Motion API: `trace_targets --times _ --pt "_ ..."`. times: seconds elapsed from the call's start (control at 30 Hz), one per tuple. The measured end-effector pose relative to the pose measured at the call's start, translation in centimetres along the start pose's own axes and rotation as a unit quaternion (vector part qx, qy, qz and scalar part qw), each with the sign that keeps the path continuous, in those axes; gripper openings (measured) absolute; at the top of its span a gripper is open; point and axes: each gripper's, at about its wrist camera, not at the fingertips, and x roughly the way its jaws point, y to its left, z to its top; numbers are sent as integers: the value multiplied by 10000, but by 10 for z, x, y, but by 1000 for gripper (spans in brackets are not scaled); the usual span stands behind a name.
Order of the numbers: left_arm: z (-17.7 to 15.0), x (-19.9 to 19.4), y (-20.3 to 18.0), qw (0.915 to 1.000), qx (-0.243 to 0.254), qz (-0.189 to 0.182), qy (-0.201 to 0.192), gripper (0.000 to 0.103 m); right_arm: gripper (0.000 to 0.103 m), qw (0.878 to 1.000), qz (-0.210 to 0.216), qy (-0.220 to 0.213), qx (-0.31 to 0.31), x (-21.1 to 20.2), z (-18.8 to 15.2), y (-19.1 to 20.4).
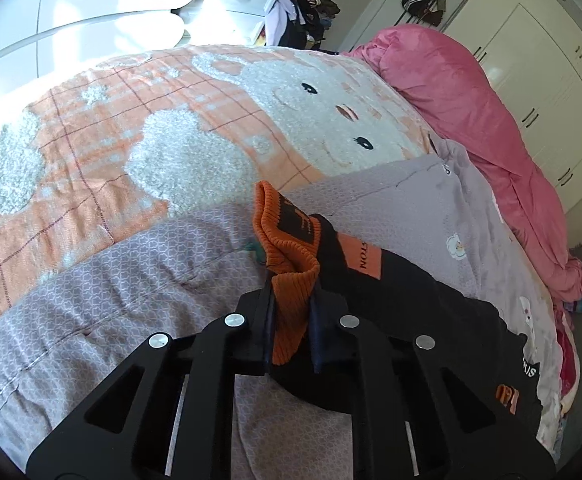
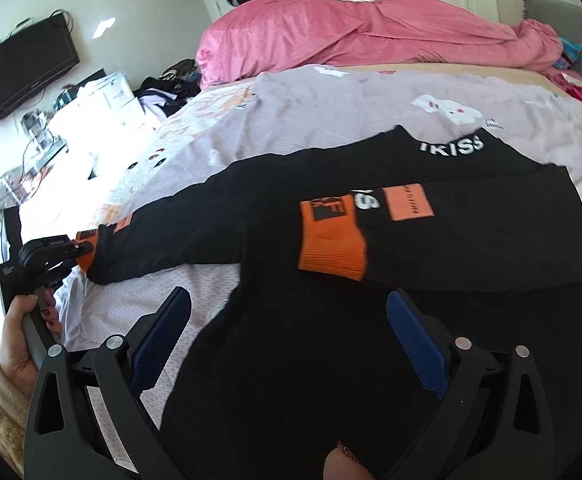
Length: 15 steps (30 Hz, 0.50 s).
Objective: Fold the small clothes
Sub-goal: 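Lift the cuff with the left tool and fold the sleeve across the body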
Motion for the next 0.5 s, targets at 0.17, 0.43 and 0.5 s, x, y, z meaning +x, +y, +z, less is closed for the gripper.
trace_targets --times 0.17,0.43,0.5 --pt "-2 -18 -24 9993 267 -231 -86 7 98 9996 29 -63 258 -8 2 -18" --pt "-17 -53 -90 9927 917 -764 -170 7 98 9981 -39 -204 581 -23 2 -48" --pt "-24 -59 -108 9900 1072 -914 -108 7 98 9974 -83 -248 669 -29 1 -57"
